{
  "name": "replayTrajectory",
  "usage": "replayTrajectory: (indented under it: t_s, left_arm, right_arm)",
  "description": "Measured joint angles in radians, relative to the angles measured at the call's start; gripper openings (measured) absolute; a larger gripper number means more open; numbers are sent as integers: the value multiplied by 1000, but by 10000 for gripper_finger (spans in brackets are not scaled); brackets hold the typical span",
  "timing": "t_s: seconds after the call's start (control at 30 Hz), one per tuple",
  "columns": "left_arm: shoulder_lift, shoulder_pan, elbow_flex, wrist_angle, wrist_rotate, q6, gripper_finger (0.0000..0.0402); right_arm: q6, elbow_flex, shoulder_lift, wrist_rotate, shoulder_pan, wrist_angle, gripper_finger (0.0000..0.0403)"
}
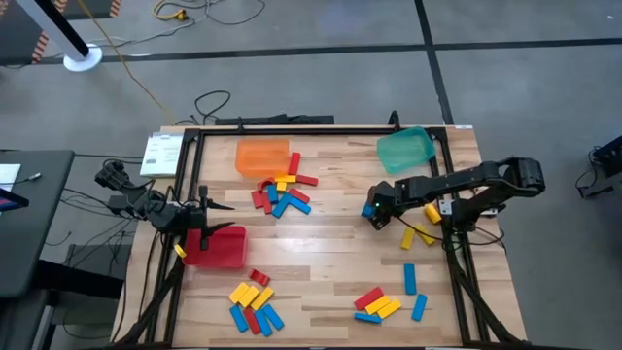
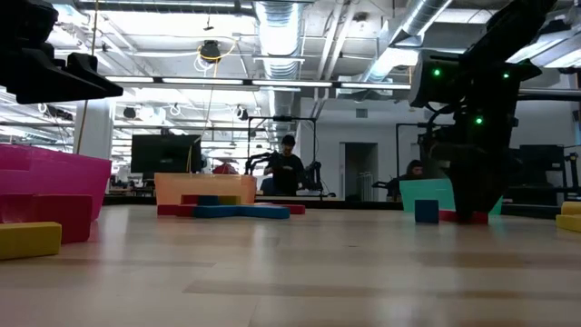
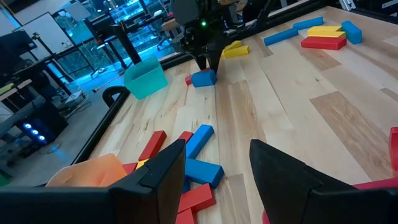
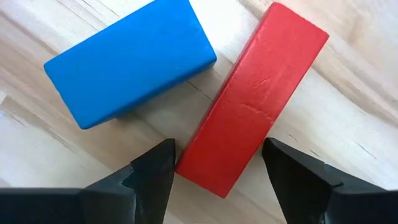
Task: Sort blocks
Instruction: Put the red block into the red bin
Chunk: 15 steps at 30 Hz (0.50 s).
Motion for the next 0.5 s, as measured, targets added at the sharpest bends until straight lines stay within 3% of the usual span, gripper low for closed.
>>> replayTrajectory:
  t_s: [0.23,0.37,0.5]
  left_arm:
    - [0,0,0,1,0,17,174]
    - [0,9,-4,42,15,281,174]
    - [1,10,-4,51,19,388,174]
  right_arm:
    - [-2,-1,1,3,13,10,196]
    - [-8,-2,1,-1,13,8,154]
    - [-12,-2,1,-13,13,7,136]
